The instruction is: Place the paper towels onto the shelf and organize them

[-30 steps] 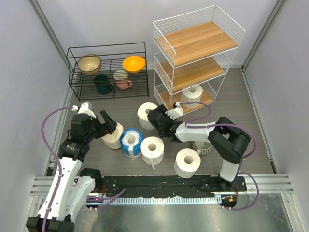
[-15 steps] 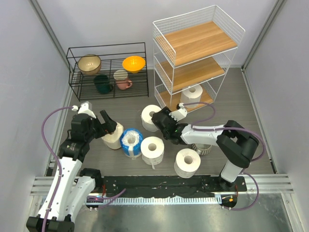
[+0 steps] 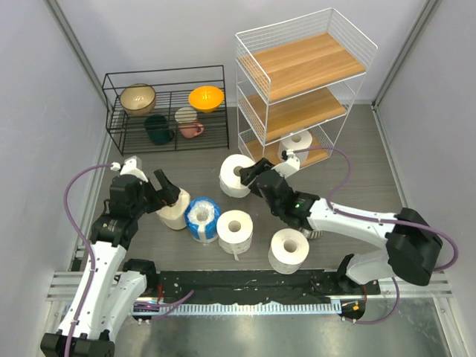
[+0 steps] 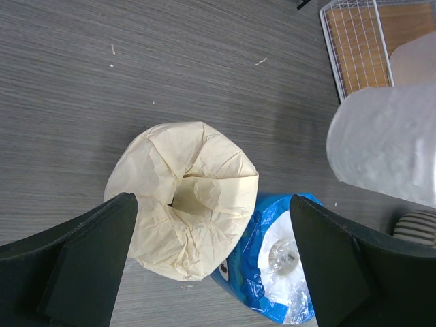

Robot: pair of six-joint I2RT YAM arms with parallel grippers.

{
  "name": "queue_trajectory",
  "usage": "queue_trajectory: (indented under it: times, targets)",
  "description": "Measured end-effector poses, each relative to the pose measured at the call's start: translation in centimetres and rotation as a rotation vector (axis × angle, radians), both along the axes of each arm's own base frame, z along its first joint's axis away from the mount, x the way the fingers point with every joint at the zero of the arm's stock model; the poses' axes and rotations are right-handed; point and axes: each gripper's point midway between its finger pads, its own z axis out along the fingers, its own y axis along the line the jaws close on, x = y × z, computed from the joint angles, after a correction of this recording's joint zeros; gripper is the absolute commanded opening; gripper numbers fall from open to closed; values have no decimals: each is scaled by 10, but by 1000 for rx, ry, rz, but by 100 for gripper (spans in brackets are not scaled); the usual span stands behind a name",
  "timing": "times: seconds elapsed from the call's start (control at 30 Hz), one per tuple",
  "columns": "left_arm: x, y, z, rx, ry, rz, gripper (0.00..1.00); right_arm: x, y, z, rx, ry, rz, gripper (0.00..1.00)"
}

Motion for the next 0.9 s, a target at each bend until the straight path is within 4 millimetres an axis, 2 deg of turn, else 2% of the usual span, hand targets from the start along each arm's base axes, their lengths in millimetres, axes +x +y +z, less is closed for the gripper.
queue_trajectory:
  times: [0.13, 0.23, 0.4, 0.5, 0.57, 0.67, 0.9]
  targets:
    - [0, 0, -1, 0, 3, 0, 100, -12, -6, 31, 15, -34, 56, 33]
    - [0, 0, -1, 0, 3, 0, 100, -24, -21, 54, 17, -53, 73, 33]
    - [0, 0, -1, 0, 3, 0, 100, -50, -65, 88, 27, -89, 46, 33]
    - [0, 0, -1, 0, 3, 0, 100, -62, -97, 97, 30, -112, -6, 33]
    - [0, 0, -1, 0, 3, 0, 100, -67, -115, 94, 15, -113, -43, 33]
    - [0, 0, -1, 0, 4, 0, 100, -68, -136, 78, -39, -88, -103, 33]
    - [1, 0, -3, 2, 12, 0, 100, -49, -157, 33, -179, 22, -201, 33]
